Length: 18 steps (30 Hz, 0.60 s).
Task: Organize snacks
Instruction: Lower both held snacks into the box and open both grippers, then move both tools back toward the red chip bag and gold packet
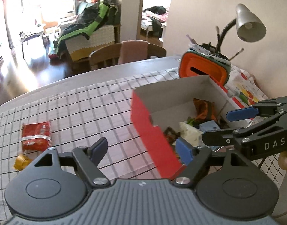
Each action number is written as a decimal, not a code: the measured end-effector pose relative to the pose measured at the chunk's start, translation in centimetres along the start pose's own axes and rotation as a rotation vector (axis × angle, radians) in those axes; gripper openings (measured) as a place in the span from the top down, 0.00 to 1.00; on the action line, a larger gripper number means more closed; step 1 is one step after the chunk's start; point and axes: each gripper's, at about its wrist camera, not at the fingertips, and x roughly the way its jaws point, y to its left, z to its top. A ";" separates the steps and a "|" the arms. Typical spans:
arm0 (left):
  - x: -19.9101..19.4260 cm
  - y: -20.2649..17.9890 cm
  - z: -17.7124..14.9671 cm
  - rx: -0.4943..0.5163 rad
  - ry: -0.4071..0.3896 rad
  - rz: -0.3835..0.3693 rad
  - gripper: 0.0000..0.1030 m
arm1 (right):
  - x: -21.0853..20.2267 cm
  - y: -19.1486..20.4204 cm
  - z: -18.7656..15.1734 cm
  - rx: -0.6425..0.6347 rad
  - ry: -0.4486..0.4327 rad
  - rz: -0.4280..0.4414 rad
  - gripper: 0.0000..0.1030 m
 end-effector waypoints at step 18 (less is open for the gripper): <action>-3.3 14.6 -4.2 -0.100 -0.011 0.109 0.16 | 5.7 11.4 2.4 -0.145 0.035 0.109 0.00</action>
